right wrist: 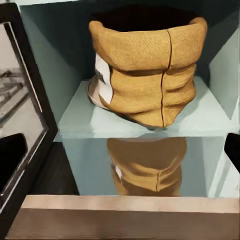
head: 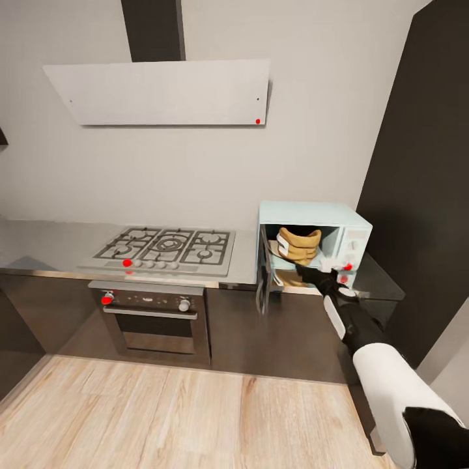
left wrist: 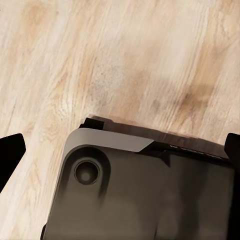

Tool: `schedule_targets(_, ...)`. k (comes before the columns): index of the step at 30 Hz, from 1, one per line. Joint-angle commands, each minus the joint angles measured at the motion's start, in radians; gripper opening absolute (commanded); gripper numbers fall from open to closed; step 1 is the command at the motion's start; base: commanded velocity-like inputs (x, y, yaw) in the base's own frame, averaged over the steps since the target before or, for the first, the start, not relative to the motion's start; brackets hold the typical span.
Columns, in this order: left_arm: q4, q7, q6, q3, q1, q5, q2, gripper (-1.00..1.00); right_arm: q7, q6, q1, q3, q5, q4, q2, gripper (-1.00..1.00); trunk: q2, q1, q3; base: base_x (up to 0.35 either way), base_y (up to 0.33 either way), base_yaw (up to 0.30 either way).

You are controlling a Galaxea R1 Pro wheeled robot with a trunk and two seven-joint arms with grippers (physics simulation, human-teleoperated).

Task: In the kitchen, take the popcorn bag from the countertop, put it into the microwave, and heat it until the popcorn is cooked so the cooked popcorn ends up inside the bag.

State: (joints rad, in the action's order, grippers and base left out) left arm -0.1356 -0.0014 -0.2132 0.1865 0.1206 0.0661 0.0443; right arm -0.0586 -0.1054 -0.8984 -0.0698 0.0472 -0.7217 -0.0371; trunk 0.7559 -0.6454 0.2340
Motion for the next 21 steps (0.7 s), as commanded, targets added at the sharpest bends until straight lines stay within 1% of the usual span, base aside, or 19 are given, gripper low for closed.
schedule_targets(1,0.001,0.0,-0.003,0.0,0.001,0.007,0.0,1.0,-0.005,0.008,-0.002,0.012,0.005,0.007,0.0,1.0,0.001,0.0,0.001,0.0,0.0,0.0)
schedule_targets(2,0.001,0.0,-0.003,-0.001,0.001,0.007,0.0,1.0,-0.004,0.027,-0.005,0.024,0.005,0.022,0.0,1.0,0.001,0.0,0.001,0.0,0.0,0.0)
schedule_targets(3,0.001,0.0,-0.003,-0.001,0.001,0.007,0.0,1.0,-0.003,0.034,-0.006,0.026,0.005,0.031,0.001,1.0,0.001,0.0,0.001,0.0,0.0,0.0)
schedule_targets(6,0.001,0.0,-0.003,-0.002,0.001,0.008,0.0,1.0,0.001,0.114,-0.041,0.034,0.005,0.184,0.002,1.0,0.001,0.0,0.001,0.0,0.0,0.0)
schedule_targets(7,0.001,0.0,-0.003,-0.002,0.001,0.008,0.0,1.0,0.002,0.129,-0.049,0.034,0.005,0.206,0.002,1.0,0.001,0.0,0.001,0.0,0.0,0.0)
schedule_targets(9,0.001,0.0,-0.003,-0.002,0.001,0.008,0.0,1.0,0.005,0.176,-0.083,0.036,0.005,0.286,0.004,1.0,0.001,0.0,0.001,0.0,0.0,0.0)
schedule_targets(11,0.001,0.0,-0.003,-0.002,0.001,0.008,0.0,1.0,0.007,0.203,-0.117,0.038,0.004,0.345,0.003,1.0,0.001,0.0,0.001,0.0,0.0,0.0)
schedule_targets(13,0.001,0.0,-0.003,-0.002,0.001,0.008,0.0,1.0,0.011,0.214,-0.132,0.041,0.004,0.365,0.003,1.0,0.001,0.0,0.001,0.0,0.0,0.0)
schedule_targets(15,0.001,0.0,-0.003,-0.002,0.001,0.008,0.0,1.0,0.032,0.218,-0.136,0.045,0.003,0.372,0.004,1.0,0.001,0.0,0.001,0.055,0.0,0.0)
schedule_targets(17,0.001,0.0,-0.003,-0.002,0.001,0.008,0.0,1.0,0.049,0.22,-0.138,0.06,0.003,0.374,0.003,1.0,0.001,0.0,0.001,0.21,0.0,0.0)
schedule_targets(18,0.001,0.0,-0.003,-0.002,0.001,0.008,0.0,1.0,0.056,0.221,-0.138,0.074,0.004,0.374,0.003,1.0,0.001,0.0,0.001,0.289,0.0,0.0)
schedule_targets(21,0.001,0.0,-0.003,-0.002,0.001,0.008,0.0,1.0,0.061,0.244,-0.138,0.088,0.005,0.376,0.002,1.0,0.001,0.0,0.001,0.319,0.0,0.0)
